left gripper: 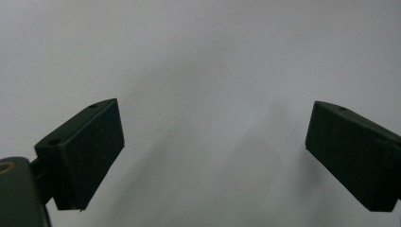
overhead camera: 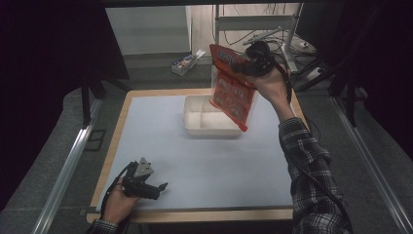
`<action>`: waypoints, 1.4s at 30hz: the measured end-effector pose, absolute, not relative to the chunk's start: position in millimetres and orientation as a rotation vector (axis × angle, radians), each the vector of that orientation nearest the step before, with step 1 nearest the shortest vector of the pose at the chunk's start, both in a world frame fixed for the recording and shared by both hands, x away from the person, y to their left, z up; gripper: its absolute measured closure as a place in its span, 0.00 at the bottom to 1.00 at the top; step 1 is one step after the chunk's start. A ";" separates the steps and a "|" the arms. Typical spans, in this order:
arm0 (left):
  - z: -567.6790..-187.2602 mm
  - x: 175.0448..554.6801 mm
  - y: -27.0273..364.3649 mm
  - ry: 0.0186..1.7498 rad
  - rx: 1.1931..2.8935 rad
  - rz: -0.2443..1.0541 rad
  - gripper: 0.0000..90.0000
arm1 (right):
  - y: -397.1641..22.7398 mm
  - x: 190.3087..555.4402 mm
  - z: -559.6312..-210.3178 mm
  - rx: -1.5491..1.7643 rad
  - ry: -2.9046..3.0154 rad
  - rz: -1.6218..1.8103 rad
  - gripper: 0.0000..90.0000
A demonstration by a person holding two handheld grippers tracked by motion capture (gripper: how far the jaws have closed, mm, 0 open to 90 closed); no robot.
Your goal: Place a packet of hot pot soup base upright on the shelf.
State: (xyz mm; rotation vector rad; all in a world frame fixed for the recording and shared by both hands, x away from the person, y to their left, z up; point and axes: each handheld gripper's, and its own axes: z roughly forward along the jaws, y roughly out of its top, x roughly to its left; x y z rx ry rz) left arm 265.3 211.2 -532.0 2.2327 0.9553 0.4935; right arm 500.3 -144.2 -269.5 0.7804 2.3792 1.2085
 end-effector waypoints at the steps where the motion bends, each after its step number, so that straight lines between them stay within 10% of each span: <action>1: -532.1 265.2 211.3 0.954 2.233 0.494 0.06 | -143.2 502.8 -270.6 0.783 2.382 1.213 0.99; 42: -532.2 265.0 212.7 0.958 2.234 0.488 0.06 | -111.5 567.9 -337.3 0.818 2.444 1.188 0.98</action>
